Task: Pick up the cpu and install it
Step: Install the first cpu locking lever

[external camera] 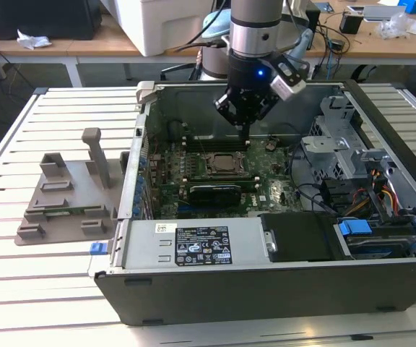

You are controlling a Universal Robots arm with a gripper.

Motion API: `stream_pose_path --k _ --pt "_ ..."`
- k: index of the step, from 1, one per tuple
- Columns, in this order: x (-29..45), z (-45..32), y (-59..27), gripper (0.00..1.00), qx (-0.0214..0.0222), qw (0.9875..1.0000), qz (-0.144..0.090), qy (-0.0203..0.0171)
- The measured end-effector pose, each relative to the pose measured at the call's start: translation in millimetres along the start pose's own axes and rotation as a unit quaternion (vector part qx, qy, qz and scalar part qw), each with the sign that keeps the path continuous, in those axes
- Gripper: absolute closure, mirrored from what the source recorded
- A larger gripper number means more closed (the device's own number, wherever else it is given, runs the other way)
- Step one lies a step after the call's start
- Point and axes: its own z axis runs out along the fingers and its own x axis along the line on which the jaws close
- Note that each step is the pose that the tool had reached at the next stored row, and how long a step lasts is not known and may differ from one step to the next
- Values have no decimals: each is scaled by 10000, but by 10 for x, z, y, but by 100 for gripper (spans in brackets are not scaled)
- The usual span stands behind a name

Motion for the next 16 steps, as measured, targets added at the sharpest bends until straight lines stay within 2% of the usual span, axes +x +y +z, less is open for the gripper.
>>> stream_pose_path --k 3,5,6,7,8,9,11,13,15,16 --pt "0 0 0 89 -4 9997 -249 -8" --pt "-2 0 -1 89 -5 9997 -254 -4" --pt "-7 1 -3 89 -18 9997 -254 36" --pt "-25 4 -7 89 -68 9995 -258 191" --pt "-34 8 -10 89 -93 9992 -256 298" --pt "-35 15 -10 89 -74 9995 -53 309" --pt "-35 18 -10 89 -61 9994 93 317" --pt "-34 23 -10 89 -47 9989 345 329" --pt "-34 27 -10 89 -40 9975 626 339" --pt "-34 29 -10 89 -37 9963 788 344"
